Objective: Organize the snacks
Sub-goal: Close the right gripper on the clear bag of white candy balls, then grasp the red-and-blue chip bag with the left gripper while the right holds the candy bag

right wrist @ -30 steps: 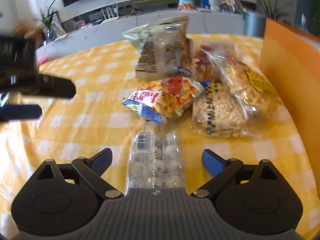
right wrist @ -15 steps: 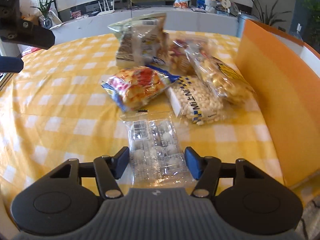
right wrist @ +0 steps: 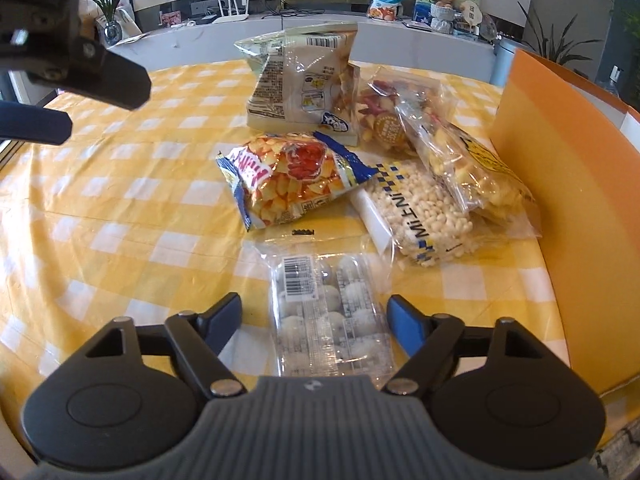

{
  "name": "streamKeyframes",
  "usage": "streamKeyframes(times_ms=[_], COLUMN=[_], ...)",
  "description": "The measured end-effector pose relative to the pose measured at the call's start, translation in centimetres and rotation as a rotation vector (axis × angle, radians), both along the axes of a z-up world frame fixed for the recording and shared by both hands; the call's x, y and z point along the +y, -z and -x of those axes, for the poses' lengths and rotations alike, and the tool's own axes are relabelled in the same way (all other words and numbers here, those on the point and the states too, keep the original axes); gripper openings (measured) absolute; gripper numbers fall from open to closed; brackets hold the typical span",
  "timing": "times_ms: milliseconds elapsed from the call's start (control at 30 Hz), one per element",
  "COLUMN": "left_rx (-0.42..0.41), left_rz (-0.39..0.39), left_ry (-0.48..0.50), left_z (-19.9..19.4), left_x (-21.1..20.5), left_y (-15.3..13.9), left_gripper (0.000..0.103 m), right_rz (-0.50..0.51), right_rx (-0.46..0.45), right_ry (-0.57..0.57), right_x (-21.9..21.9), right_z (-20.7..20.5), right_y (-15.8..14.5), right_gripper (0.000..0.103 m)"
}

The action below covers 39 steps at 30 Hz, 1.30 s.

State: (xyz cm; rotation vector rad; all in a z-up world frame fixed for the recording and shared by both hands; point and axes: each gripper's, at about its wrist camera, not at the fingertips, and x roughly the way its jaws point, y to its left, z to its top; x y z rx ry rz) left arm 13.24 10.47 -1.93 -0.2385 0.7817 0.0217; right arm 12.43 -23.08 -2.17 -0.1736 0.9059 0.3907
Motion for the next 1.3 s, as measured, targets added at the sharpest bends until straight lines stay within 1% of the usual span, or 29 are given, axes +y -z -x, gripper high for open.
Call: streamKeyframes(times_ms=[33,167,333,433,500,633,733,800,833,867,933,1067,1133,1200,1300], left_rx=[0.003,0.003,0.012,0.023,0.026,0.023,0.01,-0.013,-0.02,-0.015,0.011,0.012,0.033,0.057,0.06], left_rz=[0.001,-0.004,0.0,-0.001,-0.003,-0.01,-0.019,-0.009,-0.005,-0.005,-0.02,-0.029,-0.032,-0.058,-0.11], left_ry=[-0.002,-0.005,0.003,0.019,0.026,0.042,0.046,0.003,-0.012,-0.008,0.037,0.076,0.095,0.125,0.131], left_z=[0.0,0.0,-0.2,-0.5,-0.6,-0.8,-0.8,-1.0,-1.2,-1.3,-1.6,-1.6,-2.0,-2.3,-2.7], left_x=[0.0,0.1,0.0,-0.3,-0.5,-0.9,-1.2,-1.3,-1.3,-1.5,-2.1,-3.4,-3.8,-4.4,-5.4], left_y=[0.0,0.1,0.5,1.0,1.3,1.8,2.0,2.3,2.3,2.4,2.3,1.8,1.8,2.0,2.0], left_gripper=[0.078,0.078,0.078,0.078,0.078,0.078,0.078,0.078,0.078,0.078,0.078,0.078,0.078,0.078,0.078], right_rz=[-0.001,-0.002,-0.027,-0.019,-0.015,-0.021,-0.037,-0.041,-0.023,-0.011,-0.009,-0.031,-0.036,-0.047,-0.047], right_rx=[-0.007,0.001,0.033,-0.002,-0.006,0.029,0.079,0.106,0.092,0.081,0.075,0.077,0.074,0.068,0.061], right_ry=[-0.003,-0.039,-0.076,-0.048,-0.018,0.039,0.065,0.067,0.056,0.046,0.042,0.044,0.042,0.044,0.046], right_x=[0.0,-0.4,-1.4,-2.2,-3.1,-4.8,-5.4,-5.0,-4.6,-4.3,-4.2,-4.7,-4.7,-4.8,-4.7], right_z=[0.1,0.6,1.7,1.8,1.4,0.3,-0.3,-0.5,-0.4,-0.3,-0.2,-0.4,-0.4,-0.4,-0.3], right_y=[-0.1,-0.4,-1.4,-2.3,-2.6,-2.3,-1.6,-0.9,-0.9,-0.8,-0.6,-0.7,-0.7,-0.7,-0.6], right_gripper=[0.059,0.055,0.055,0.055,0.054,0.055,0.055,0.056,0.056,0.056,0.056,0.057,0.057,0.058,0.058])
